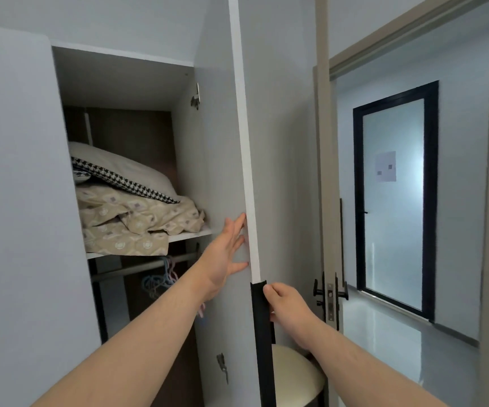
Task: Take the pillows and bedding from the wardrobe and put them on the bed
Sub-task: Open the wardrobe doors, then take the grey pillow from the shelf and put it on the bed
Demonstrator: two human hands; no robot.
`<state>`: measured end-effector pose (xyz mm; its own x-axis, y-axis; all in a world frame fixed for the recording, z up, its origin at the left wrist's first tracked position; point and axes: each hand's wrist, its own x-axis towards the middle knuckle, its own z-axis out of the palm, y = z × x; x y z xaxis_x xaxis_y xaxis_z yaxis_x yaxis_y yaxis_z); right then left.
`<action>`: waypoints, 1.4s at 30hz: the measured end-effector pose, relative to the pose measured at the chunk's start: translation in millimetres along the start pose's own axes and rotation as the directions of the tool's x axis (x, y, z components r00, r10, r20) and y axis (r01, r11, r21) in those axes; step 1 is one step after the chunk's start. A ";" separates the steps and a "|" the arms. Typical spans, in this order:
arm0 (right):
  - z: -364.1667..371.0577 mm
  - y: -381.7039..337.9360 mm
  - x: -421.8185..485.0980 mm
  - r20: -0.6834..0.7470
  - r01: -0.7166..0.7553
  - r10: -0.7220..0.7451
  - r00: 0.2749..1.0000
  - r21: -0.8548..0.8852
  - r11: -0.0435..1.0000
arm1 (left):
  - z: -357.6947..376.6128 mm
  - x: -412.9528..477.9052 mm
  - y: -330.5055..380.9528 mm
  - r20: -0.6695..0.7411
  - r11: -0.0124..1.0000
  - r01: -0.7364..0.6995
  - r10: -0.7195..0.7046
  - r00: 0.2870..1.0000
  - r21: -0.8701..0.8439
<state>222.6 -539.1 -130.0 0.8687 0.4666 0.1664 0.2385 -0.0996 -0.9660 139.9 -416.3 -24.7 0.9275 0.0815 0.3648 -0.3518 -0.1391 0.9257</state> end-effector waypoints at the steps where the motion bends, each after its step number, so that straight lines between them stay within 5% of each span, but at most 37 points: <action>1: -9.0 1.5 3.5 -0.030 0.003 -0.004 1.000 -0.031 1.000 | 7.5 7.0 0.0 0.001 1.000 0.008 -0.008 1.000 0.022; 11: -51.0 13.6 26.6 -0.073 0.051 -0.062 0.995 -0.136 0.989 | 32.3 46.3 -9.6 0.053 0.992 -0.010 0.003 0.999 0.128; 15: -40.8 7.4 19.3 -0.249 0.196 -0.261 0.933 -0.259 0.946 | 13.0 44.4 -9.0 -0.017 0.943 -0.039 0.048 0.999 0.331; 18: -32.0 -21.3 12.3 -0.259 0.460 -0.601 0.756 -0.442 0.770 | -22.2 31.2 -15.3 -0.127 0.639 -0.091 0.288 0.949 0.764; 21: -7.1 -59.4 16.4 -0.091 0.588 -0.744 0.662 -0.553 0.591 | -78.7 0.6 -14.0 -0.226 0.386 0.020 0.494 0.840 0.922; 25: 42.4 -87.8 32.0 0.000 0.634 -0.764 0.645 -0.558 0.535 | -150.9 -43.8 -1.6 -0.329 0.266 0.215 0.529 0.783 0.940; 38: 236.7 -139.1 112.5 0.187 0.757 -0.793 0.580 -0.483 0.440 | -335.2 -78.5 17.8 -0.413 0.044 0.467 0.545 0.730 0.883; 42: 279.1 -138.6 149.1 0.246 0.720 -0.732 0.635 -0.531 0.447 | -373.0 -53.8 6.9 -0.260 -0.175 0.398 0.515 0.817 0.901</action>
<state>197.9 -210.4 -26.6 0.2703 0.5854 0.7643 0.9627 -0.1746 -0.2067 40.5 -53.5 -0.5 0.5434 0.2518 0.8009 0.5443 -0.8320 -0.1077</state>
